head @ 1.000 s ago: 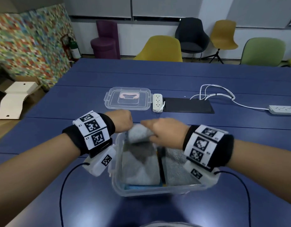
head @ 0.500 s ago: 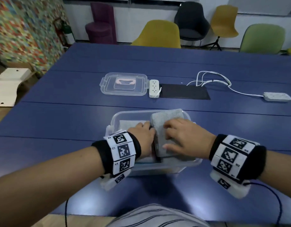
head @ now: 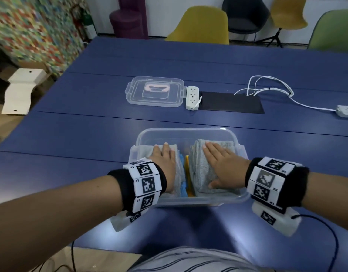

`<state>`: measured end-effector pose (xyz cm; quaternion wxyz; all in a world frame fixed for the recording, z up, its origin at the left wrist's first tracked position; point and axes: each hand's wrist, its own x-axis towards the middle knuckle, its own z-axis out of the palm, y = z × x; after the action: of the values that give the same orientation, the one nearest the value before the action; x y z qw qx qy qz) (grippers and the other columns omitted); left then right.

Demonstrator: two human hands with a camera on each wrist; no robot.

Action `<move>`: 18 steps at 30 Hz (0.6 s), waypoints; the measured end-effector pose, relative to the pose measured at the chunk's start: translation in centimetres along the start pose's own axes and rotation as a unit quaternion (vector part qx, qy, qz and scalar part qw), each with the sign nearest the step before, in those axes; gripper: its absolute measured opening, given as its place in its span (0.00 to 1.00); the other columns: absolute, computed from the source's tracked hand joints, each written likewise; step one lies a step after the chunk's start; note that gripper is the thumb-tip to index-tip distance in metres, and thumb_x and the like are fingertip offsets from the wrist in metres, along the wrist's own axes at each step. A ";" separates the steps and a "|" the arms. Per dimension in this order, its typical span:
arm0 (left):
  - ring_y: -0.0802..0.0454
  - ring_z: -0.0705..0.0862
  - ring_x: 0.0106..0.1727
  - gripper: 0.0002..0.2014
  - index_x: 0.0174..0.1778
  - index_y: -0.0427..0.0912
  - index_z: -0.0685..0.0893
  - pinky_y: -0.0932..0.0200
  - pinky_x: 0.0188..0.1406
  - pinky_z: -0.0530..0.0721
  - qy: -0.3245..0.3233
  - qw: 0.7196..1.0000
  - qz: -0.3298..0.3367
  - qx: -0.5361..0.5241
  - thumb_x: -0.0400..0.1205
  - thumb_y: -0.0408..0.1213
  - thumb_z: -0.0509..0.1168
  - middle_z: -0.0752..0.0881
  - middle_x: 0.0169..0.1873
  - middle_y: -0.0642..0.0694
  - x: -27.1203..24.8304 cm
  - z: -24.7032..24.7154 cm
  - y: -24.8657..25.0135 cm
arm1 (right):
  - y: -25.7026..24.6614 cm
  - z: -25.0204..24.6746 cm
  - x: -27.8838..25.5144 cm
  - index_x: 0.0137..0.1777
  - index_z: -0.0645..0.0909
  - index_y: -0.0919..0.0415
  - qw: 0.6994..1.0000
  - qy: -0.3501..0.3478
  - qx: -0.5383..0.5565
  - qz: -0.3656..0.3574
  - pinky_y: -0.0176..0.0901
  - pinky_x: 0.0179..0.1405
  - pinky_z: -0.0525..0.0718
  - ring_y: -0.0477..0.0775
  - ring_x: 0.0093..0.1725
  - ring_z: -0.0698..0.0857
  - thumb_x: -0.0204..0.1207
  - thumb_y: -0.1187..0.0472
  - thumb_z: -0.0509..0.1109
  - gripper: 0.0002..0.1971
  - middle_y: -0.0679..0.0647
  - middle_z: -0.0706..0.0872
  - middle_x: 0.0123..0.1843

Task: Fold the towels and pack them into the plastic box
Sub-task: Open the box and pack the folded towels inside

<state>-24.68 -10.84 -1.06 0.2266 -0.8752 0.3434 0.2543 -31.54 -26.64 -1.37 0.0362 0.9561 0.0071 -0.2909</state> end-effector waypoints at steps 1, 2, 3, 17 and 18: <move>0.31 0.42 0.81 0.50 0.79 0.33 0.33 0.42 0.79 0.57 -0.007 1.000 0.001 0.001 0.80 0.53 0.63 0.35 0.80 0.33 0.1 0.2 0.1 | 0.1 0.1 0.2 0.79 0.28 0.66 1.000 -0.016 -0.001 0.003 0.51 0.81 0.40 0.59 0.83 0.36 0.77 0.39 0.62 0.52 0.61 0.31 0.83; 0.32 0.41 0.81 0.49 0.79 0.33 0.32 0.42 0.79 0.54 -0.012 1.000 0.003 0.002 0.81 0.54 0.62 0.35 0.80 0.33 0.3 0.3 0.2 | 0.2 0.2 0.4 0.79 0.28 0.66 1.000 -0.030 0.001 0.001 0.51 0.81 0.40 0.59 0.83 0.35 0.77 0.38 0.60 0.51 0.61 0.30 0.82; 0.33 0.40 0.82 0.48 0.79 0.34 0.32 0.42 0.79 0.52 -0.016 1.000 0.008 0.000 0.81 0.53 0.61 0.34 0.80 0.33 0.5 0.3 0.3 | 0.3 0.1 0.6 0.79 0.27 0.66 0.999 -0.043 0.004 -0.003 0.51 0.81 0.39 0.59 0.83 0.35 0.78 0.38 0.59 0.51 0.60 0.30 0.82; 0.45 0.38 0.83 0.46 0.81 0.39 0.34 0.50 0.79 0.40 0.004 0.995 0.098 -0.021 0.82 0.51 0.61 0.36 0.82 0.43 11.1 -7.7 -3.8 | 4.8 -4.7 10.7 0.81 0.33 0.65 0.995 -0.020 0.095 0.035 0.51 0.83 0.43 0.58 0.83 0.39 0.76 0.40 0.64 0.50 0.59 0.36 0.84; 0.44 0.39 0.83 0.47 0.81 0.39 0.34 0.50 0.79 0.41 0.010 0.994 0.103 -0.024 0.81 0.51 0.62 0.36 0.82 0.43 11.6 -7.8 -4.1 | 5.1 -4.9 11.1 0.81 0.33 0.65 0.995 -0.018 0.095 0.035 0.51 0.83 0.43 0.58 0.83 0.39 0.76 0.40 0.64 0.51 0.59 0.35 0.84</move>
<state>-12.10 -18.18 -1.12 0.1746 -0.8431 0.4275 0.2756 -19.44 -31.47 -3.11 -0.0442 0.9493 -0.0550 -0.3063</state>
